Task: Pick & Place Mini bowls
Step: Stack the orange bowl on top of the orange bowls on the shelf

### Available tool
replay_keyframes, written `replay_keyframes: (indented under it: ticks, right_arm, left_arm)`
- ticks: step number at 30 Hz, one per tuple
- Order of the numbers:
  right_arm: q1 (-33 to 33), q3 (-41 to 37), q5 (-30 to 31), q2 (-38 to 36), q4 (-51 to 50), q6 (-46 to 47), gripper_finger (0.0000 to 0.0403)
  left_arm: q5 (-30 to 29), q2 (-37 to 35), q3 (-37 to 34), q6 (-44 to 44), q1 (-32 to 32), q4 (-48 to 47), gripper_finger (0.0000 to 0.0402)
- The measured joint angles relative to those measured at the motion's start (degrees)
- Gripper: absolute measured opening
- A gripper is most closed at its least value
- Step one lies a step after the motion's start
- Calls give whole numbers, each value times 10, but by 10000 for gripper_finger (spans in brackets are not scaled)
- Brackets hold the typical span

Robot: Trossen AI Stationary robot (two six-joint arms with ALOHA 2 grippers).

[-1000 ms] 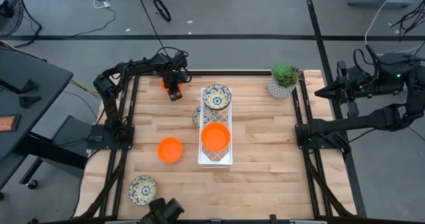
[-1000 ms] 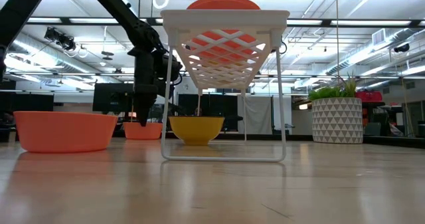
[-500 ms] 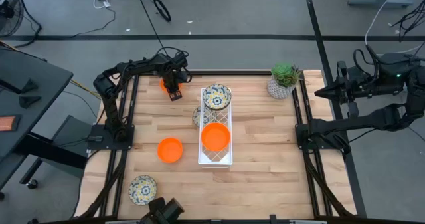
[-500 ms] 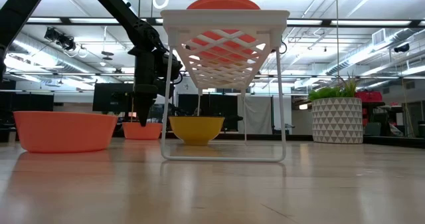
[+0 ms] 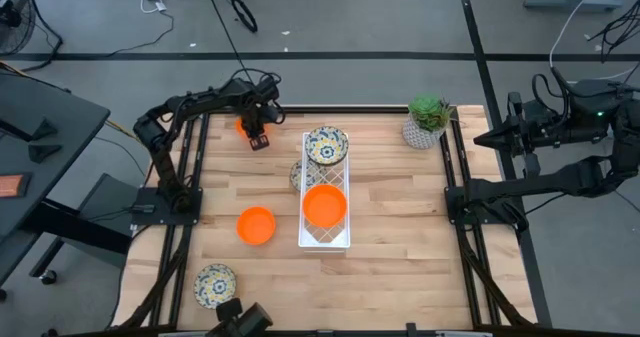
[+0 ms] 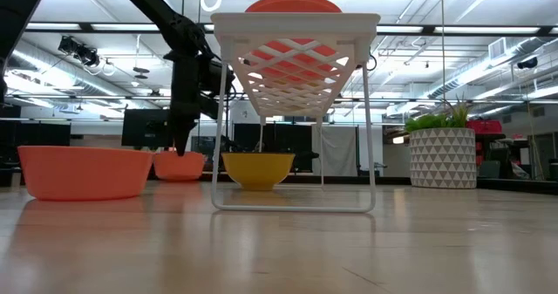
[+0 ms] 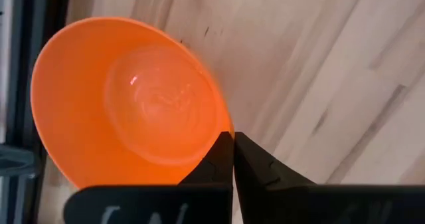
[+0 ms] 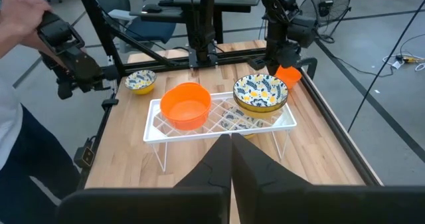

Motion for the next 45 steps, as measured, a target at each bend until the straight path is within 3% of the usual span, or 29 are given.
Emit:
replay_keyframes:
  ticks: [19, 27, 45]
  right_arm:
    - [0, 0, 0, 0, 0, 0, 11]
    - [0, 0, 0, 0, 0, 0, 11]
    - [0, 0, 0, 0, 0, 0, 11]
  left_arm:
    - [-52, -136, 12, -19, -46, -75, 0]
    - [-54, -177, 85, -29, -72, -112, 0]
    - [-43, -178, 295, 21, -114, -177, 0]
